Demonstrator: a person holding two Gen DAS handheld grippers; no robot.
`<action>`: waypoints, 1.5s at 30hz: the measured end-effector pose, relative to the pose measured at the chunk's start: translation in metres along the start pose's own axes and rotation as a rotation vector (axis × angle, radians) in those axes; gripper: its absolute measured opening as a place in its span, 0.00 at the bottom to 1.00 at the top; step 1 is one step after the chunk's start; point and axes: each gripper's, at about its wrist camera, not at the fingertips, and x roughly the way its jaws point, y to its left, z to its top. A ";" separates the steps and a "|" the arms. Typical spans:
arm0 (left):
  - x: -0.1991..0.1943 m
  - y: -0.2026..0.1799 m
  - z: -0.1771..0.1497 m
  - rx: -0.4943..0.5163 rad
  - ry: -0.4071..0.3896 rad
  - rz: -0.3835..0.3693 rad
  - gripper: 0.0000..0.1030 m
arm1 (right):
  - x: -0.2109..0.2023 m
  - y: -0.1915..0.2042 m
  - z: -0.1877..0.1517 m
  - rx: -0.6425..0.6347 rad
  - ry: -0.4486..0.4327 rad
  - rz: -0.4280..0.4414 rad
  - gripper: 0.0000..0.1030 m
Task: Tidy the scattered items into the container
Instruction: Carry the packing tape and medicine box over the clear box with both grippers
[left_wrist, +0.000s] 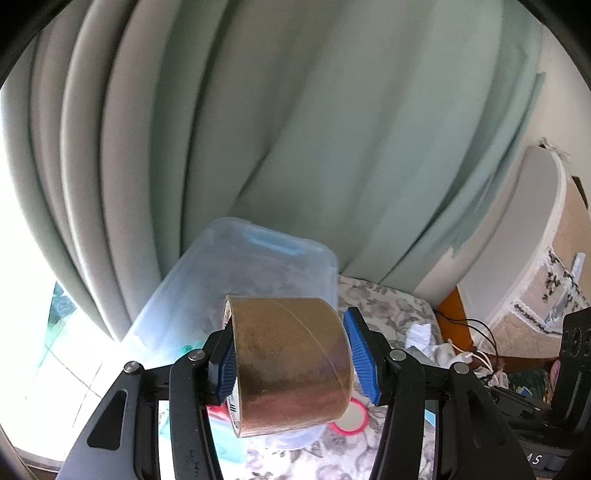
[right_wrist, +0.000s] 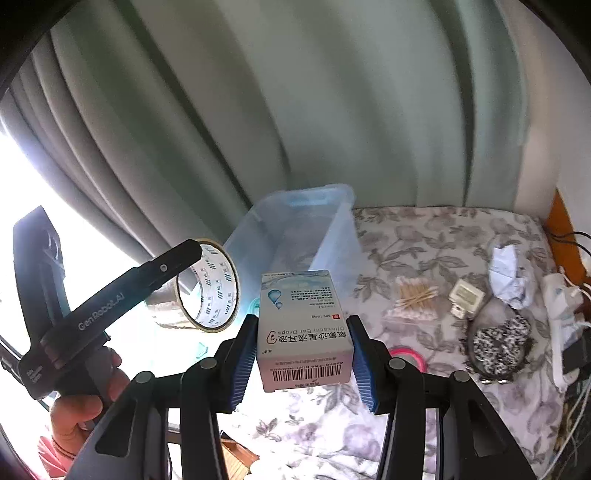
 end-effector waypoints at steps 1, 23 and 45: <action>0.001 0.005 -0.001 -0.008 0.005 0.004 0.53 | 0.004 0.004 0.001 -0.007 0.006 0.003 0.49; 0.028 0.061 -0.002 -0.092 0.061 0.031 0.53 | 0.079 0.037 0.011 -0.053 0.125 0.033 0.49; 0.057 0.064 -0.002 -0.099 0.106 0.038 0.53 | 0.115 0.045 0.019 -0.073 0.184 0.024 0.49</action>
